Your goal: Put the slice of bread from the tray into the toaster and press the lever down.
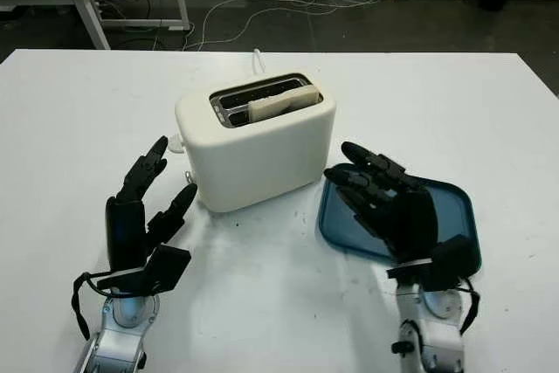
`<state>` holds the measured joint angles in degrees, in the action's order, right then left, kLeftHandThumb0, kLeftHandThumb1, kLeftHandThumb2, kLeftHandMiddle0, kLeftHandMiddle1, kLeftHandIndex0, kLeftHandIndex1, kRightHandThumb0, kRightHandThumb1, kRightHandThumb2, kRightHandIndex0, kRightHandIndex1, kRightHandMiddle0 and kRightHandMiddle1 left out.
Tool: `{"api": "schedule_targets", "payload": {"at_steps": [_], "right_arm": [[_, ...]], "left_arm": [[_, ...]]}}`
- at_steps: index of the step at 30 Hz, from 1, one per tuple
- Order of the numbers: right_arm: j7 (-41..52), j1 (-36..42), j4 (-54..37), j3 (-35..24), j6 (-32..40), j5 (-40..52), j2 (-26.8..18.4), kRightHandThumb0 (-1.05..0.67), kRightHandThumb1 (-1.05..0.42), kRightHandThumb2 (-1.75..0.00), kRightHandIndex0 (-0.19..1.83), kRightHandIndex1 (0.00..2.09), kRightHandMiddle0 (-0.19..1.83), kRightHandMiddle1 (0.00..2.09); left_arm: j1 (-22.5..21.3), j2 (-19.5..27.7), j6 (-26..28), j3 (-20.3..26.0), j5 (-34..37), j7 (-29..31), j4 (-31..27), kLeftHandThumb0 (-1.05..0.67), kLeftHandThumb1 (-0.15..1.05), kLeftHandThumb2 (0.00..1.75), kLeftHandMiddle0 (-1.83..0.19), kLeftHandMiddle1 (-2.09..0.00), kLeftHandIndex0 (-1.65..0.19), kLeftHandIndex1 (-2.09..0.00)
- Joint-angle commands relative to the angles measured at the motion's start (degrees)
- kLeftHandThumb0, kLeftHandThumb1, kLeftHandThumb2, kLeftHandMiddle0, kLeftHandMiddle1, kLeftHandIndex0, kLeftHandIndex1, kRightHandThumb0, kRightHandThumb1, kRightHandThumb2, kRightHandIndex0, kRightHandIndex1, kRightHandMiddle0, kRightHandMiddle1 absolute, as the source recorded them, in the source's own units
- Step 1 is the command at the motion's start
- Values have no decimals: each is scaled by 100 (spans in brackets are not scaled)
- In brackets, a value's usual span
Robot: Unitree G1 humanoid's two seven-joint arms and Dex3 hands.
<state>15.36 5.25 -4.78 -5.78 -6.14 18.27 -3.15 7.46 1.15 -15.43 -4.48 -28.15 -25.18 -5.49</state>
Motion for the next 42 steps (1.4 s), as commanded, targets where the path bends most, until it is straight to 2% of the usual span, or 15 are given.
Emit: {"api": "schedule_targets", "payload": {"at_steps": [1,7,14,21,26,29,35,42], "right_arm": [[-178,-20,145,38,67,-91,141,-40,-90,-1,81,15,80,1],[-484,-181,575,80,-37,-389,279,-42,-91,-1,82,11,81,1],[-563,-363,804,121,-189,-844,100,-40,-89,0,84,8,80,0],[-452,-513,987,95,-357,-905,-1,-41,-88,0,89,8,82,1],[-383,-615,1104,34,-442,-821,-12,-40,-88,0,91,7,83,1],[-352,-669,1170,24,-538,-851,-38,-40,-88,0,90,7,83,1],[-345,-714,1077,24,-457,-846,-78,-43,-88,0,91,5,83,0],[-305,-705,977,50,-370,-810,-85,-42,-87,0,91,4,83,0]], "left_arm": [[28,109,-45,86,-30,55,-226,-58,92,21,-41,-48,-50,-1],[122,377,107,262,-189,280,-658,-57,92,19,-43,-51,-52,-2],[172,745,304,421,-514,582,-1083,-59,92,15,-45,-54,-55,-3],[65,1466,445,761,-546,1474,-1635,-59,91,2,-53,-64,-66,-8],[-243,1917,612,1024,-436,2088,-1931,-52,77,0,-65,-69,-79,-13],[-458,2127,614,1117,-396,2324,-1931,-48,69,0,-73,-71,-87,-15],[-874,2876,326,1324,-242,2838,-1667,-36,61,0,-90,-78,-102,-19],[-1229,3450,115,1381,-78,3228,-1357,-25,58,0,-106,-59,-118,-13]]}}
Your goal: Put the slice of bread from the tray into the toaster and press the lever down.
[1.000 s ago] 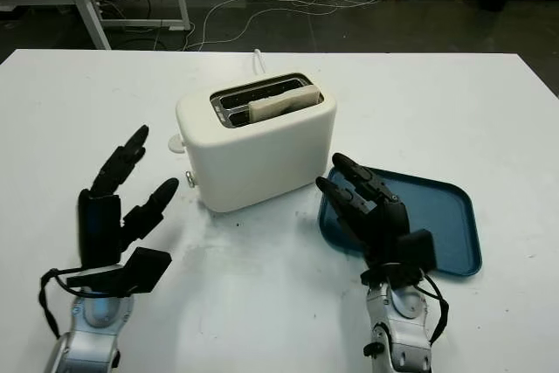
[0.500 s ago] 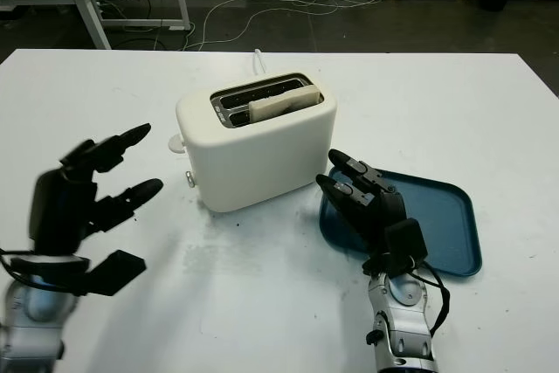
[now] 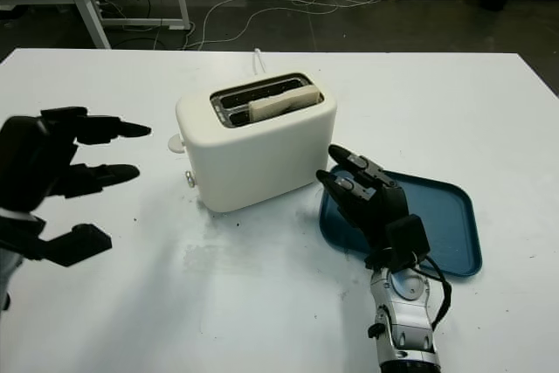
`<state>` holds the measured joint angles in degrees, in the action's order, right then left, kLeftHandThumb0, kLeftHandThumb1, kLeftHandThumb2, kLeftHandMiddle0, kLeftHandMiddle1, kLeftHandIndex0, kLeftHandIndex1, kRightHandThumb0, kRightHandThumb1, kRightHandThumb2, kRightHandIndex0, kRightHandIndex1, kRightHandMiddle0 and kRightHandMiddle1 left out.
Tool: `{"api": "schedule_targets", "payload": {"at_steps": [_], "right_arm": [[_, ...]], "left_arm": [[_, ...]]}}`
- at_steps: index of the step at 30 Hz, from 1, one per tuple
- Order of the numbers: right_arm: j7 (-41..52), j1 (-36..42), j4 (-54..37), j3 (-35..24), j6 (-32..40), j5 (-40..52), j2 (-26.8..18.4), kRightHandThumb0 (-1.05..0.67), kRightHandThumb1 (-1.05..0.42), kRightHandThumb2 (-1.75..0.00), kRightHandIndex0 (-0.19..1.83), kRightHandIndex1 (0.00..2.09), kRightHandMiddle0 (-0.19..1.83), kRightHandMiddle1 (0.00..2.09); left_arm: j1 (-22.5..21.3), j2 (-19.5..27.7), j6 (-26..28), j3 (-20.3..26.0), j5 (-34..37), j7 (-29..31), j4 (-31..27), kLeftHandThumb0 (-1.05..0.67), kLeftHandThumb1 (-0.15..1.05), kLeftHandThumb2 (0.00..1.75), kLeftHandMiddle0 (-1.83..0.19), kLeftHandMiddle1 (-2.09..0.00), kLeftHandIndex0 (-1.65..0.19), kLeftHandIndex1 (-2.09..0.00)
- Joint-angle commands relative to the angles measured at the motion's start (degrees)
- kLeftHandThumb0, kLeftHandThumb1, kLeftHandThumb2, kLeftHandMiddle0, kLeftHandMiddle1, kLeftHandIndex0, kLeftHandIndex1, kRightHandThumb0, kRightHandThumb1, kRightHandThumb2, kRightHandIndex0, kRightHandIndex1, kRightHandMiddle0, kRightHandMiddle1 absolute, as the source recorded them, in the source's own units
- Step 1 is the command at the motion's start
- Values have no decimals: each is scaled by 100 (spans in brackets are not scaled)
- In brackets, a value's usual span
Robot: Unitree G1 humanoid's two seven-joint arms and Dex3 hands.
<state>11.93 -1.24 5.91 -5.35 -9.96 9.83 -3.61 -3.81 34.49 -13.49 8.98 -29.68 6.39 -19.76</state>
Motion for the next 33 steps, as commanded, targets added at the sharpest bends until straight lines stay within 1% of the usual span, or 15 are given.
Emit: {"api": "schedule_targets", "payload": {"at_steps": [1,6,8,13,17,20,26,29,33], "right_arm": [[63,-64,-82,9,1,44,-46,-42,-88,0,91,4,83,0],[108,-105,-17,-2,-54,-18,-104,-47,-90,-1,88,2,81,0],[108,-124,22,-5,-96,-56,-137,-45,-91,-1,88,2,80,0],[127,-167,136,-17,-214,-64,-189,-44,-91,0,88,2,81,0],[99,-170,178,-2,-299,-111,-201,-46,-91,0,89,2,81,0],[52,-163,158,-1,-277,-149,-195,-46,-91,0,88,2,81,0],[84,-154,169,-17,-317,-134,-167,-45,-90,0,89,2,81,0],[105,-126,104,-9,-218,-101,-167,-46,-91,0,89,2,82,0],[93,-108,82,1,-198,-118,-165,-46,-91,0,90,2,81,0]], "left_arm": [[-157,166,-108,28,94,109,121,-25,58,0,-108,-58,-119,-12],[-484,277,-160,-37,216,243,419,-24,65,2,-117,-55,-128,-12],[-619,271,-172,-90,167,227,527,-25,68,3,-120,-56,-130,-12],[-922,244,-322,-243,82,154,836,-28,72,2,-123,-56,-132,-11],[-1220,170,-482,-415,-18,-13,1171,-29,73,2,-126,-60,-136,-12],[-1373,160,-541,-544,-125,-102,1319,-31,75,2,-126,-61,-137,-11],[-1614,217,-612,-742,-214,-76,1567,-31,75,1,-124,-61,-137,-10],[-1697,269,-627,-809,-280,-73,1673,-31,74,0,-125,-60,-138,-10],[-1803,331,-547,-884,-383,-10,1788,-30,73,0,-127,-60,-139,-9]]}}
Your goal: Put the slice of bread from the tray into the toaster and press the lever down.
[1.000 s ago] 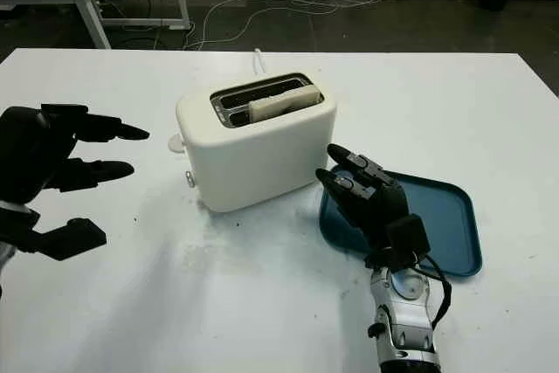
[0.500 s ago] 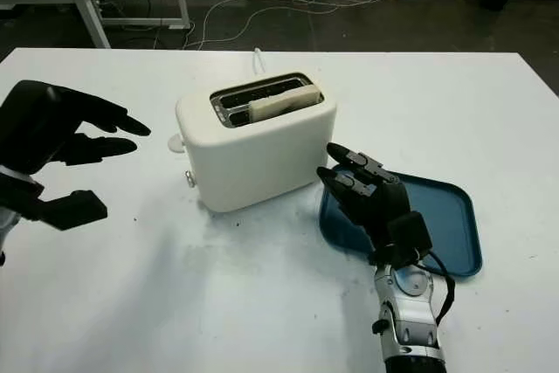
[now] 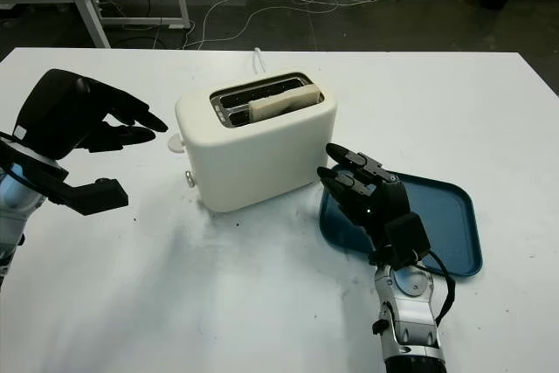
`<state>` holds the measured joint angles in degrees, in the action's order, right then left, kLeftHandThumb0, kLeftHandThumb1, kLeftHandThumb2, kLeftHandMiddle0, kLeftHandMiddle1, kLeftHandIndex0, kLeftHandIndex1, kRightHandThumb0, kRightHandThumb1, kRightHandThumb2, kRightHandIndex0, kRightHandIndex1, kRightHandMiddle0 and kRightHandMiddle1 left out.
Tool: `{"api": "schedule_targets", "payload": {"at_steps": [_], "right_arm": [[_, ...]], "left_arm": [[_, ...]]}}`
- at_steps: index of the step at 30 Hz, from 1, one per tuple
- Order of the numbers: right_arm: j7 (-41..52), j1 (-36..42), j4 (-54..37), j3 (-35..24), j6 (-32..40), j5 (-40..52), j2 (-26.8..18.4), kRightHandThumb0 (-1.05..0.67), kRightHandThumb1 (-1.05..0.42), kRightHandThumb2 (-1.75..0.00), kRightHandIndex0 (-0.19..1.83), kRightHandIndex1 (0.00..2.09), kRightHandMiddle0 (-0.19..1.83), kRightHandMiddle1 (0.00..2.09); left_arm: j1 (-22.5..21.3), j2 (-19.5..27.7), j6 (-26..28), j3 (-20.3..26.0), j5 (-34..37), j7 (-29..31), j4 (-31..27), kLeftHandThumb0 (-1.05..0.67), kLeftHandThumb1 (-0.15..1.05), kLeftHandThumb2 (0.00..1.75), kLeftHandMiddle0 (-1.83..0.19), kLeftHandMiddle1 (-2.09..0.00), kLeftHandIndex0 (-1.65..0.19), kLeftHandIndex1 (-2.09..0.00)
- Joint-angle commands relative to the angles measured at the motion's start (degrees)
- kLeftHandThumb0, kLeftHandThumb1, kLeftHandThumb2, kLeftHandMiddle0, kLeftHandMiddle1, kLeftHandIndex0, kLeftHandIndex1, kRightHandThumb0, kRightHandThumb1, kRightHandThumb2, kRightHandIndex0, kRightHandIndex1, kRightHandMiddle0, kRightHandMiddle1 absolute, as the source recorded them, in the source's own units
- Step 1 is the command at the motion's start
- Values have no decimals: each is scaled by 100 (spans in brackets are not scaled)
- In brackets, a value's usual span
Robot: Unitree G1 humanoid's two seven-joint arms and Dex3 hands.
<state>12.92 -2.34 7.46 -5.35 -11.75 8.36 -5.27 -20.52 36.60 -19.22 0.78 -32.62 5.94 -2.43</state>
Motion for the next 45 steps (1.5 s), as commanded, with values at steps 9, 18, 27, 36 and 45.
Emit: {"api": "schedule_targets", "payload": {"at_steps": [9,18,27,36,45], "right_arm": [[-42,20,-14,-13,-155,19,73,-44,-91,0,90,2,83,1],[72,-27,103,-28,-156,112,82,-46,-90,0,90,2,83,0],[10,11,55,-21,-162,92,121,-43,-89,0,92,2,84,1],[53,56,66,-18,-212,109,127,-41,-89,0,91,1,83,0],[-29,71,103,6,-122,47,147,-44,-89,0,92,1,83,0]], "left_arm": [[-292,307,10,-150,-138,252,280,-30,73,0,-123,-64,-138,-6],[-477,447,20,-348,-241,428,432,-32,73,0,-124,-58,-139,-4],[-629,451,-111,-466,-149,604,571,-30,73,0,-125,-52,-141,-4],[-699,429,-218,-503,-168,612,635,-30,73,0,-126,-51,-140,-2],[-680,382,-204,-496,-160,613,622,-32,75,1,-124,-52,-140,-2]]}}
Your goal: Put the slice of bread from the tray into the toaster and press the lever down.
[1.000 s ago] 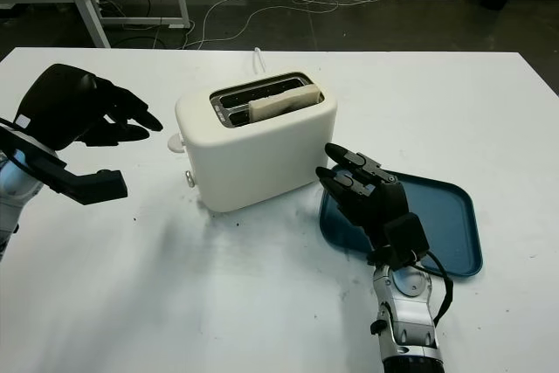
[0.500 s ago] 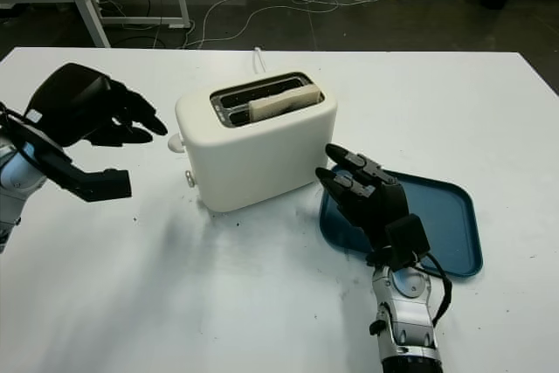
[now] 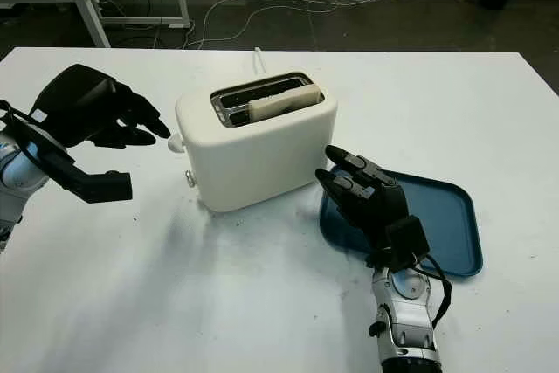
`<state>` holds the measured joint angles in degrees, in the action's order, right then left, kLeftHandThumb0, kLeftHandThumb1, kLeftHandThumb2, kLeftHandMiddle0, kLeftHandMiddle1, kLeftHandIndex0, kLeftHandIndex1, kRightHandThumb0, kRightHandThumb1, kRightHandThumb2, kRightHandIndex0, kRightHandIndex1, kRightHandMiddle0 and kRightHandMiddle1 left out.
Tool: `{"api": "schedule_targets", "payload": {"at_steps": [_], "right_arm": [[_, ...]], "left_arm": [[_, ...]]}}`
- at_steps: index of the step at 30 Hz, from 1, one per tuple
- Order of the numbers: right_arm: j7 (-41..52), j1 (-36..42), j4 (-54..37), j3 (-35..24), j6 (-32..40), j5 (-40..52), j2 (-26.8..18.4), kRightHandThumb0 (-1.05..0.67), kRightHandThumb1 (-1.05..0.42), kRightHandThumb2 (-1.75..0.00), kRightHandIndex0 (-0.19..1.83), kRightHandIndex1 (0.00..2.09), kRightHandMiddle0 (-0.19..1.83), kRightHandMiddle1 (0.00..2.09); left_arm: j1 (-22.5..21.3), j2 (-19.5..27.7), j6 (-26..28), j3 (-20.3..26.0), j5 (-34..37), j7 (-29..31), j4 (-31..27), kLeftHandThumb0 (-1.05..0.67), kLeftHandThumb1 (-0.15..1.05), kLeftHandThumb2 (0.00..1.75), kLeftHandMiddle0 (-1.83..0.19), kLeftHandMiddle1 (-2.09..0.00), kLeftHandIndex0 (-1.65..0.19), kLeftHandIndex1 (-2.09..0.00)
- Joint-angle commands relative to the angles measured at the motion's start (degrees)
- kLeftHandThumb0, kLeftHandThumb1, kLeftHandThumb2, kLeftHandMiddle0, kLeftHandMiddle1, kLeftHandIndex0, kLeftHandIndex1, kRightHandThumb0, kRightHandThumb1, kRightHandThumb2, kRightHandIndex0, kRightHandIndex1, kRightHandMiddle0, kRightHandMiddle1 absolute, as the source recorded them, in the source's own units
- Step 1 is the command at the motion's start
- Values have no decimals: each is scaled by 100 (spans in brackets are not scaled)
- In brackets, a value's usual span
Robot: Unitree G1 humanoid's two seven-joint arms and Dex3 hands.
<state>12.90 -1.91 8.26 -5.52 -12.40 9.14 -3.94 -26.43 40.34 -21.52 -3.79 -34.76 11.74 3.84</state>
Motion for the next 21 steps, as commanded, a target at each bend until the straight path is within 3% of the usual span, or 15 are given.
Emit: {"api": "schedule_targets", "payload": {"at_steps": [1,12,21], "right_arm": [[-34,32,22,29,-58,-36,16,-44,-89,0,92,1,83,0],[-133,83,4,70,-52,-52,38,-44,-89,0,91,0,83,0],[-108,127,-38,76,-13,27,87,-45,-89,0,92,1,84,0]], "left_arm": [[-88,8,69,-41,58,76,-27,-32,76,1,-124,-52,-139,-1],[-117,-67,148,-85,118,142,5,-33,77,0,-124,-57,-140,-1],[-220,-145,118,-175,78,91,122,-35,77,0,-118,-75,-140,-1]]}}
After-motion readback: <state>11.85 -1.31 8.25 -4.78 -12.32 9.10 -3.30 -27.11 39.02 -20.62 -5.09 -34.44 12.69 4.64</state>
